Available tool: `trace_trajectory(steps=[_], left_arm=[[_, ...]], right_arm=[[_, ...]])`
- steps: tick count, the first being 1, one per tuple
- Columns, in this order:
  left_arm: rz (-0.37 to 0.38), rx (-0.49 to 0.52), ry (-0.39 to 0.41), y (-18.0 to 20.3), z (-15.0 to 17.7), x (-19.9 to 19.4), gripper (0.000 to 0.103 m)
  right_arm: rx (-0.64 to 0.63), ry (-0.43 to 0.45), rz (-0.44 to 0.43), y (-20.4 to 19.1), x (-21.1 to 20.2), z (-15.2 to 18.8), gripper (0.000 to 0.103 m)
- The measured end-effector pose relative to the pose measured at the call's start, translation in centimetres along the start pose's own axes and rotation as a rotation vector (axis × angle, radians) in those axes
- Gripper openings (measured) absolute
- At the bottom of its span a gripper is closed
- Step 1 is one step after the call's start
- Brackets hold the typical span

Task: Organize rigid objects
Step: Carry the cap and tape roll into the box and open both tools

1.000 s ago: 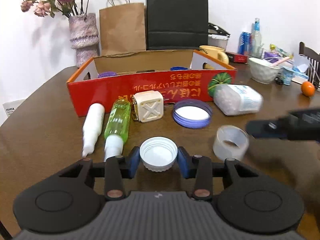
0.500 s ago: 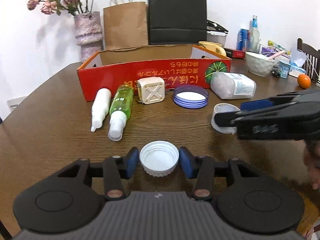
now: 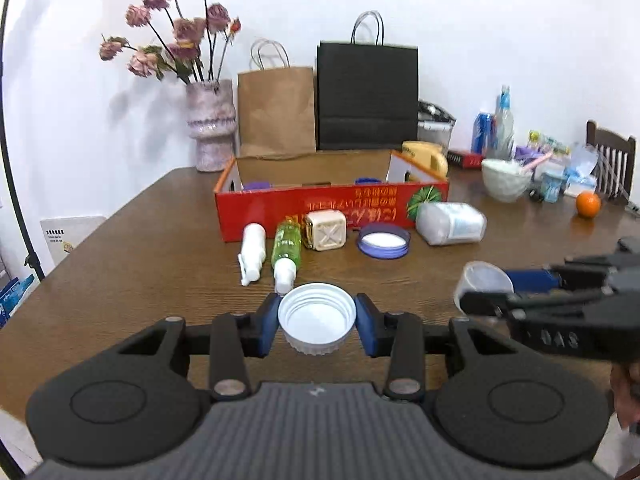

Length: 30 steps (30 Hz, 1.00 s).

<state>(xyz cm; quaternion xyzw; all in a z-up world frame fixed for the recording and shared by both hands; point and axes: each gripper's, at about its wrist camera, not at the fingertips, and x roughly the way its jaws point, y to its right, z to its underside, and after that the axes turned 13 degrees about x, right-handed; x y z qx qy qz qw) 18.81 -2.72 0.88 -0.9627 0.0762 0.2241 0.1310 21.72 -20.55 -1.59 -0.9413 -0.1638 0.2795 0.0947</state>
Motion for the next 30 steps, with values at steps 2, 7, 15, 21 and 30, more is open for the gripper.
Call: trace_trajectory(steps=[2, 7, 15, 21, 30], left_arm=[[0.004, -0.001, 0.028, -0.1, -0.2, -1.5, 0.041], [0.019, -0.007, 0.083, 0.2, -0.7, -3.4, 0.041], [0.129, -0.029, 0.121, -0.6, -2.9, -1.4, 0.041], [0.232, -0.044, 0.107, -3.0, -8.6, 6.5, 0.041], [0.257, -0.062, -0.050, -2.8, -15.0, 22.2, 0.041]], right_arm=[[-0.026, 0.017, 0.006, -0.9, -1.6, 0.3, 0.042], [-0.058, 0.059, -0.011, -2.4, -4.1, 0.5, 0.042], [-0.014, 0.115, -0.030, -0.5, -3.8, -2.2, 0.042], [0.040, 0.195, -0.026, 3.6, -0.1, -10.0, 0.042], [0.091, 0.118, 0.056, 8.5, 13.2, -18.2, 0.043]])
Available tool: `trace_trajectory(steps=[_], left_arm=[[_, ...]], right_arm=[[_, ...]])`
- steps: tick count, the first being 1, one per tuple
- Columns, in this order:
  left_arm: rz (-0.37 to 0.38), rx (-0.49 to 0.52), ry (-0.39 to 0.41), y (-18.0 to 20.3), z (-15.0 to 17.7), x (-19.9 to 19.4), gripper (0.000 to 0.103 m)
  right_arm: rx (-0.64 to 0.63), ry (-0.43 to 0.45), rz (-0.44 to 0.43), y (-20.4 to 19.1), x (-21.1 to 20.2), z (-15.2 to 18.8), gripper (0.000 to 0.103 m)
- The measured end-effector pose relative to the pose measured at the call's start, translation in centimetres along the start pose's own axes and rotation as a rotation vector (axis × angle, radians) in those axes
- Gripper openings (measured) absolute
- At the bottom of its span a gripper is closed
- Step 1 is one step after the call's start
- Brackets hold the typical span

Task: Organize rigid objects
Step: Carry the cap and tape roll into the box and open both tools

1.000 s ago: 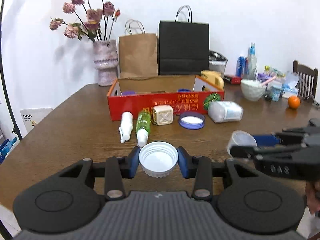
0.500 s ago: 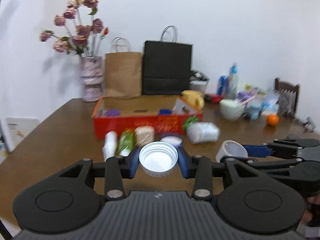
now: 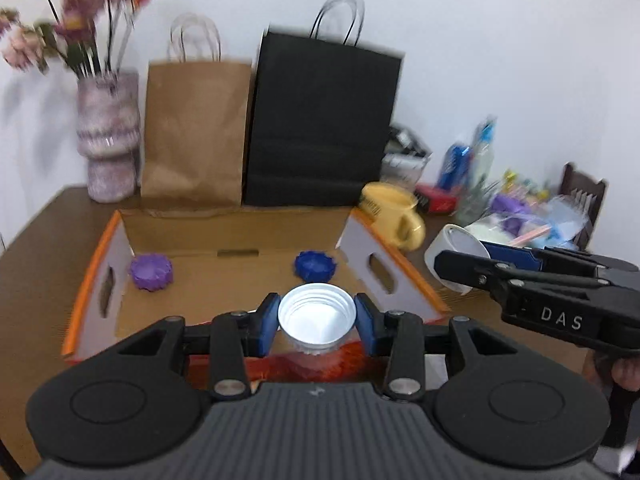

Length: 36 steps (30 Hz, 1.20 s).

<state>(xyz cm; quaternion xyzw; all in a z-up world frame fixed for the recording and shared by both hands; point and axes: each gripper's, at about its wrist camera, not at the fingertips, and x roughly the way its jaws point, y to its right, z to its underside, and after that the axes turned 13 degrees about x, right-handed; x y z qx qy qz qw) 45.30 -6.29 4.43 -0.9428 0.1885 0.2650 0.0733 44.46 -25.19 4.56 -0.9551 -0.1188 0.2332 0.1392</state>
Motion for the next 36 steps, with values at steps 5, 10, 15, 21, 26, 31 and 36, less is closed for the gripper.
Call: trace_trajectory(steps=[5, 10, 15, 21, 26, 31, 36], left_arm=[[-0.033, -0.033, -0.135, -0.9, 0.5, 6.6, 0.041], [-0.075, 0.007, -0.140, -0.7, 1.4, 8.6, 0.043], [-0.059, -0.012, -0.155, -1.1, 1.6, 8.7, 0.046], [-0.079, 0.010, -0.123, -0.7, 0.6, 6.5, 0.062], [-0.175, 0.033, -0.052, -0.4, -0.1, 3.1, 0.087], [-0.307, 0.076, 0.054, 0.0, 0.1, -1.6, 0.095], [-0.351, 0.052, 0.128, 0.9, 1.5, -7.3, 0.098]], right_arm=[[-0.031, -0.096, 0.065, 0.5, 6.2, 1.1, 0.043], [-0.056, -0.124, 0.095, 0.7, 8.4, 2.8, 0.043], [-0.051, -0.127, 0.099, 1.0, 8.5, 3.1, 0.043], [-0.023, -0.110, 0.087, 1.3, 7.1, 2.3, 0.051], [-0.011, -0.093, 0.065, 0.7, 4.2, 0.9, 0.057], [-0.019, -0.073, 0.030, -0.2, 0.6, 0.3, 0.062], [-0.029, -0.031, -0.013, -1.1, -3.7, 0.8, 0.076]])
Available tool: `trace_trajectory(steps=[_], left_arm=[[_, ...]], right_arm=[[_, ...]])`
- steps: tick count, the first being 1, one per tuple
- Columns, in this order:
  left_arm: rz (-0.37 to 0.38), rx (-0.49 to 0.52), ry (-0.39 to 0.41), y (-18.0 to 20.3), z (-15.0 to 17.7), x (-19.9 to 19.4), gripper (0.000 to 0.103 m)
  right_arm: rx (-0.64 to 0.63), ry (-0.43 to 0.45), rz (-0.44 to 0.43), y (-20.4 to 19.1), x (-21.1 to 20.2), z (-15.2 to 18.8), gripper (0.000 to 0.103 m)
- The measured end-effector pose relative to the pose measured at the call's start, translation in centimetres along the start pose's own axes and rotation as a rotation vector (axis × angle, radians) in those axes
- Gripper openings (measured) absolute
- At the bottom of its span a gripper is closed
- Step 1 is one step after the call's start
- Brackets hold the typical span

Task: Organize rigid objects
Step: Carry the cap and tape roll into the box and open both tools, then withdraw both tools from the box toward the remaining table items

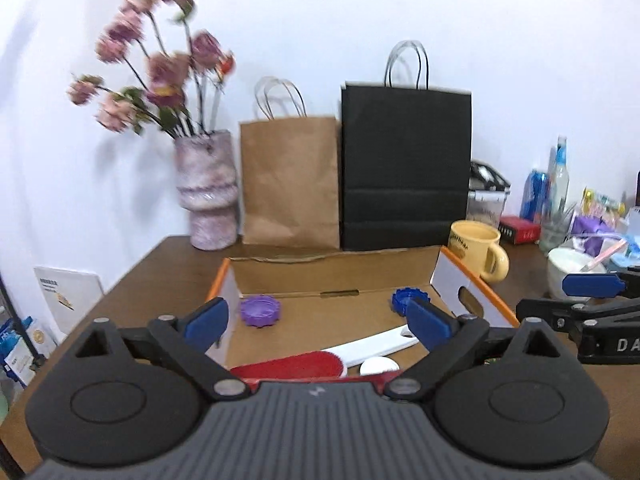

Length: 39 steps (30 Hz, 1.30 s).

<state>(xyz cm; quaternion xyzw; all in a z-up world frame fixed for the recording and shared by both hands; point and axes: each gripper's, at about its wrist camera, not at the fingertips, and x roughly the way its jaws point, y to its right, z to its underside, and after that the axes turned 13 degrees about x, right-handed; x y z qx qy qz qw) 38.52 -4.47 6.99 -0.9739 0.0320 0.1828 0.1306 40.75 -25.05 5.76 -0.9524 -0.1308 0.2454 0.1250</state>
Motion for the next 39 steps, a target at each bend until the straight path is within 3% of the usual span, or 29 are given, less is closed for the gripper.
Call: trace_trajectory(steps=[6, 17, 24, 28, 31, 33, 39], left_arm=[[-0.035, -0.003, 0.064, -0.2, 2.1, -7.0, 0.099], [0.049, -0.070, 0.150, 0.5, 6.7, -19.8, 0.103], [-0.025, 0.060, 0.217, 2.2, 10.7, -26.9, 0.103], [-0.034, 0.101, 0.235, 3.3, 13.6, -30.0, 0.103], [-0.038, 0.066, 0.217, 3.6, 15.3, -31.8, 0.103], [-0.048, 0.075, 0.213, 4.2, 16.0, -32.9, 0.103], [-0.038, 0.075, 0.248, 5.1, 16.9, -34.5, 0.103]], right_arm=[[0.000, 0.028, -0.017, -1.3, -4.4, 2.0, 0.076], [-0.049, 0.116, -0.045, -4.3, -15.6, 7.7, 0.081], [-0.068, 0.169, -0.073, -6.2, -23.0, 12.7, 0.084], [-0.088, 0.198, -0.061, -7.2, -26.6, 15.7, 0.086], [-0.096, 0.216, -0.018, -7.6, -28.8, 18.1, 0.097], [-0.079, 0.213, 0.012, -7.8, -30.0, 19.9, 0.097], [-0.041, 0.211, -0.004, -7.9, -32.0, 23.7, 0.097]])
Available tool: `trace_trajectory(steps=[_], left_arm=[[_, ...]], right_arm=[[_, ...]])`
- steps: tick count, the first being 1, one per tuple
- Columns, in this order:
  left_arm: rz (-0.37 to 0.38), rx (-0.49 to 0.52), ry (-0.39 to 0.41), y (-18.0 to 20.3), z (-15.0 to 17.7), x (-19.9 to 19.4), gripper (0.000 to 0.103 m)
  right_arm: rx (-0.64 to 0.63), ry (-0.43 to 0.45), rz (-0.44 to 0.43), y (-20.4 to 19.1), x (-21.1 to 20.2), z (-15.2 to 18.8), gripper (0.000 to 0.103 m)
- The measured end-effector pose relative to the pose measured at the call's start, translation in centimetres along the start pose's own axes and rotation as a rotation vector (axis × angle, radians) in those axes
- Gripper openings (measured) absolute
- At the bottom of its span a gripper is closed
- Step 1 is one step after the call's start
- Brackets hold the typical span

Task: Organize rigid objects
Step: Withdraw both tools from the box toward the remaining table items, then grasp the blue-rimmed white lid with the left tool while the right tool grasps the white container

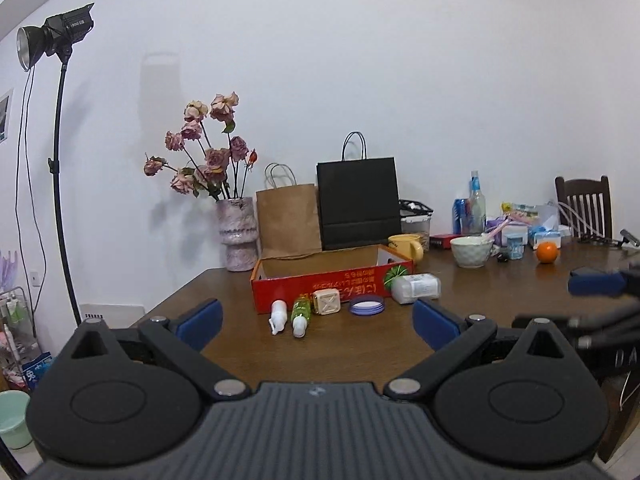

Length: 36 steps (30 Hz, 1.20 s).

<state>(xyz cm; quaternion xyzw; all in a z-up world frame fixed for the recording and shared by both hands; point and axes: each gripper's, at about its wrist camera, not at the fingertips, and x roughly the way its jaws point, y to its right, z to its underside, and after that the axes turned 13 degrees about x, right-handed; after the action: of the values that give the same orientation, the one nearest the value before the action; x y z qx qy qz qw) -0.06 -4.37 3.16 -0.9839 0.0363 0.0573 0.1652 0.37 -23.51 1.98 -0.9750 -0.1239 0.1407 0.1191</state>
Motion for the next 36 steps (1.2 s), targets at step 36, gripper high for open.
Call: trace_trajectory(steps=[36], left_arm=[[0.273, 0.006, -0.332, 5.3, -1.1, 35.6, 0.097]], right_arm=[[0.136, -0.182, 0.117, 11.4, 29.8, -9.4, 0.096]])
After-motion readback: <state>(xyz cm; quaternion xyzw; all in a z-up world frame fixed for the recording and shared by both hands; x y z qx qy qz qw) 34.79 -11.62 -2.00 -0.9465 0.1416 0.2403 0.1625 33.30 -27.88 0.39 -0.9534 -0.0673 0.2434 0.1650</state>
